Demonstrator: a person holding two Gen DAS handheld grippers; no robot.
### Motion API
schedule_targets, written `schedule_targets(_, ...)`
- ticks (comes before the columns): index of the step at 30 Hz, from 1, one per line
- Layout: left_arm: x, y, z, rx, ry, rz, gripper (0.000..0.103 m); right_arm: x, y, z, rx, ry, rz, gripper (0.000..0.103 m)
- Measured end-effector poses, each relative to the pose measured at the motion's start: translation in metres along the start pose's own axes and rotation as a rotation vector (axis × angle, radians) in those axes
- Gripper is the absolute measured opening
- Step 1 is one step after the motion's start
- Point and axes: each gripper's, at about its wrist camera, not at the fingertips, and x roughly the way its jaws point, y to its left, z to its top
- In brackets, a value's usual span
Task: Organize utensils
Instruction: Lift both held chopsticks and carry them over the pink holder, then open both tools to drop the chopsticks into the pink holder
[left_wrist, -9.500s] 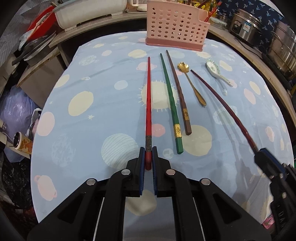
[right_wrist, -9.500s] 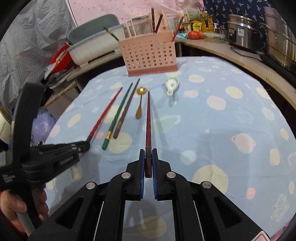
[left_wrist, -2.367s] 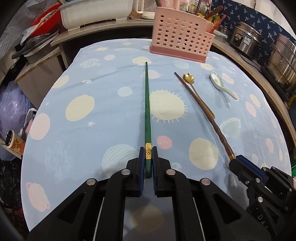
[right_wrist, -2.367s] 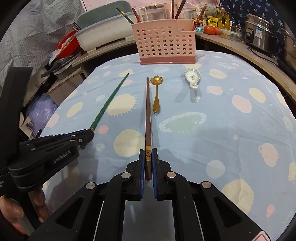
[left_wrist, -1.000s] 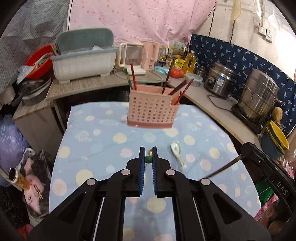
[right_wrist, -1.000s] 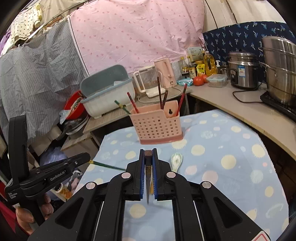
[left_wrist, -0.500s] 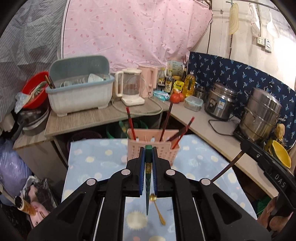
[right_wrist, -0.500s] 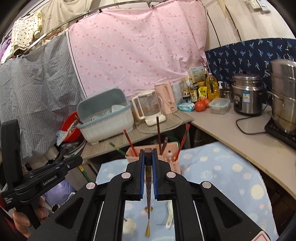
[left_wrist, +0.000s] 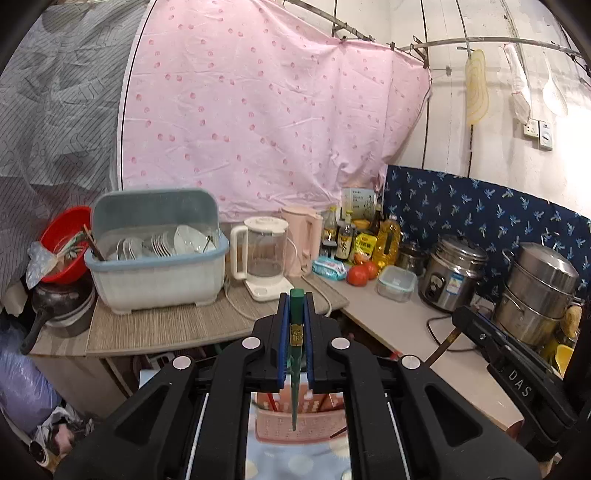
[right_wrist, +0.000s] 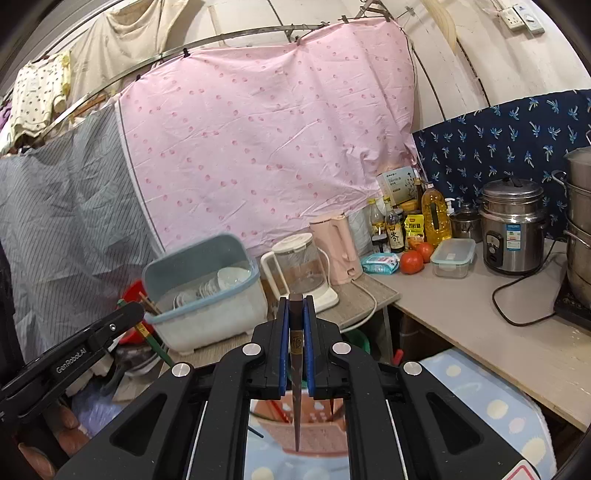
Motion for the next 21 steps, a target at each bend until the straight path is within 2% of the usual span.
schedule_targets(4,0.021,0.004,0.004,-0.009,-0.019,0.008,0.007,0.028,-0.003,0.002,0.028,-0.015,-0.018,0.007)
schedule_targets(8,0.041,0.008,-0.002,-0.023,-0.018,0.003,0.007,0.057,-0.009,-0.006,0.055,0.005,-0.027,0.007)
schedule_targets(15,0.073,0.017,-0.025,-0.042,0.055,0.015,0.007,0.093,-0.01,-0.038,0.045,0.105,-0.02,0.007)
schedule_targets(21,0.085,0.02,-0.04,-0.043,0.104,0.019,0.008,0.103,-0.006,-0.059,0.023,0.168,-0.011,0.009)
